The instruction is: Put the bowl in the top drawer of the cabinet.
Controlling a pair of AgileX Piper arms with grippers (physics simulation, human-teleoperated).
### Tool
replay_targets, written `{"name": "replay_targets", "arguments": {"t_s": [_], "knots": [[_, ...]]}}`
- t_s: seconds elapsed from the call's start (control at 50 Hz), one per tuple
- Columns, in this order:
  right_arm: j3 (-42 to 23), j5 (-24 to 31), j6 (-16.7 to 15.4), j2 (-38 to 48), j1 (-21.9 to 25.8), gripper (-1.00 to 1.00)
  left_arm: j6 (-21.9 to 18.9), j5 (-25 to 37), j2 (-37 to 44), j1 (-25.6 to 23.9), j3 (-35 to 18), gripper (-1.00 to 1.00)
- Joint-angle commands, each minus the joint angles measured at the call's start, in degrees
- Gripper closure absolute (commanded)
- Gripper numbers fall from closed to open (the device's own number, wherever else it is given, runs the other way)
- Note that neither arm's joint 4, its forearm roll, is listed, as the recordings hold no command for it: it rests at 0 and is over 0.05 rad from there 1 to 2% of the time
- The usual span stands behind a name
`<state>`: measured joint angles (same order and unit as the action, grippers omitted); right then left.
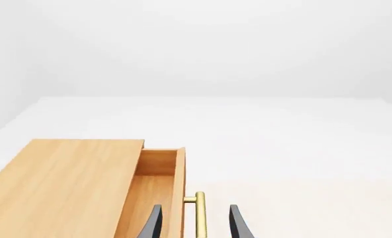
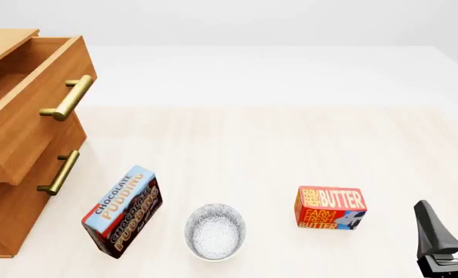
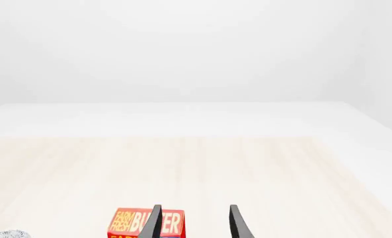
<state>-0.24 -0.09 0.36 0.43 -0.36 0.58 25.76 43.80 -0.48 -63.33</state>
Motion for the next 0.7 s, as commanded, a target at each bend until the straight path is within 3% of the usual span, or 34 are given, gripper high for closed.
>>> {"name": "replay_targets", "arguments": {"t_s": [0.02, 0.7], "knots": [[0.00, 0.00, 0.00, -0.01, 0.00, -1.00, 1.00, -1.14, 3.60, 1.35, -0.54, -1.00], [0.00, 0.00, -0.01, 0.00, -0.01, -1.00, 5.41, -6.87, 12.85, 3.34, 1.50, -1.00]]}}
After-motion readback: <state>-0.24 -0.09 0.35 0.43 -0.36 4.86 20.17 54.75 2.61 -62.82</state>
